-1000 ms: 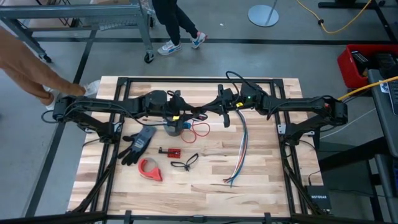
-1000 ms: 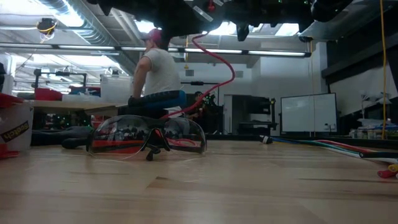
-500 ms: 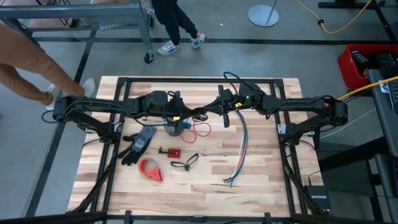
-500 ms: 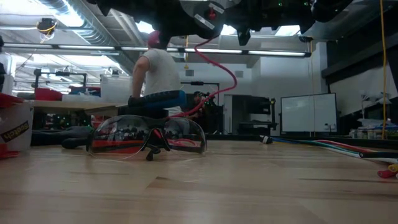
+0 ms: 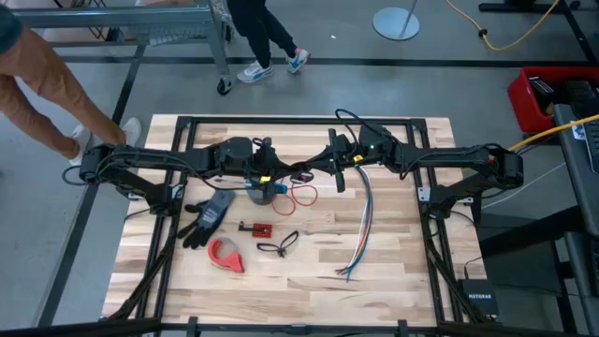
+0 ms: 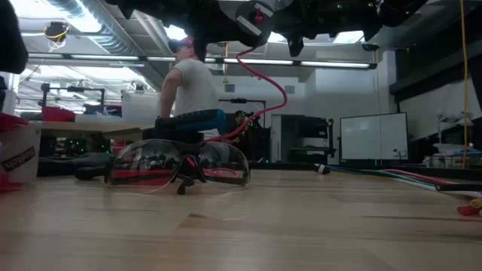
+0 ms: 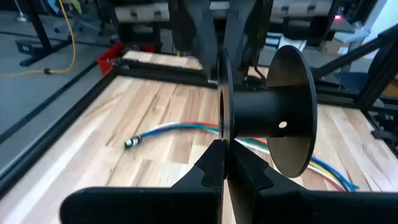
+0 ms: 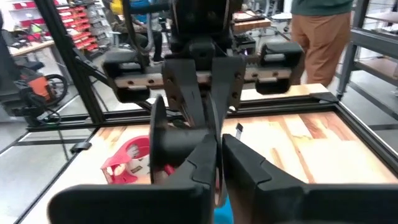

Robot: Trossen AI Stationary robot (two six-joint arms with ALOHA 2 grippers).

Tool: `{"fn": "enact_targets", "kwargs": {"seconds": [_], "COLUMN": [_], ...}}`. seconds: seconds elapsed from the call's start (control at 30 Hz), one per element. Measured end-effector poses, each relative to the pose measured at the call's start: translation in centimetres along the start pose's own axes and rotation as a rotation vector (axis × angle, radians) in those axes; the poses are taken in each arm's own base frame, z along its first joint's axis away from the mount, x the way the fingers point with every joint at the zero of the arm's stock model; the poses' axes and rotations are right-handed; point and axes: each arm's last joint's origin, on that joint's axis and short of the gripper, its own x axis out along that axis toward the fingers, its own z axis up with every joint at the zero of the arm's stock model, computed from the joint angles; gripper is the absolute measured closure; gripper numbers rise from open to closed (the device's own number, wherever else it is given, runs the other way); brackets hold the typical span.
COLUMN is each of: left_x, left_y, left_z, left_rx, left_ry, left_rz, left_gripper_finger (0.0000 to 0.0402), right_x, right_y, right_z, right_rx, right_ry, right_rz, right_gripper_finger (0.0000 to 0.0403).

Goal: Coil cords
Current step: Coil the red wire into the black spool

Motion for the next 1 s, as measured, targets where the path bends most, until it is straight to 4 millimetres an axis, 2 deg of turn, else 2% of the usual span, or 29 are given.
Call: {"fn": "enact_targets", "kwargs": {"seconds": [0.23, 0.47, 0.7, 1.0], "left_x": [-0.1, -1.8, -3.3, -3.4], "left_y": [0.2, 0.8, 0.7, 0.1], "left_z": [-0.1, 0.2, 1.1, 1.2], "left_rx": [0.012, 0.001, 0.040, 0.055], "left_ry": [0.013, 0.061, 0.013, 0.011], "left_rz": [0.010, 0.060, 0.048, -0.037], "left_gripper_finger": [0.0401, 0.0401, 0.0401, 0.0401], "right_x": [0.0, 0.0, 0.2, 0.8], "right_y": [-0.1, 0.0, -0.1, -0.3], "right_z": [0.1, 0.1, -0.2, -0.3], "right_rx": [-0.001, 0.000, 0.006, 0.026], "right_ry": [-0.008, -0.008, 0.007, -0.028], "right_rz": [-0.035, -0.024, -0.020, 0.019], "right_gripper_finger": [0.0328, 0.0289, 0.0284, 0.0283]}}
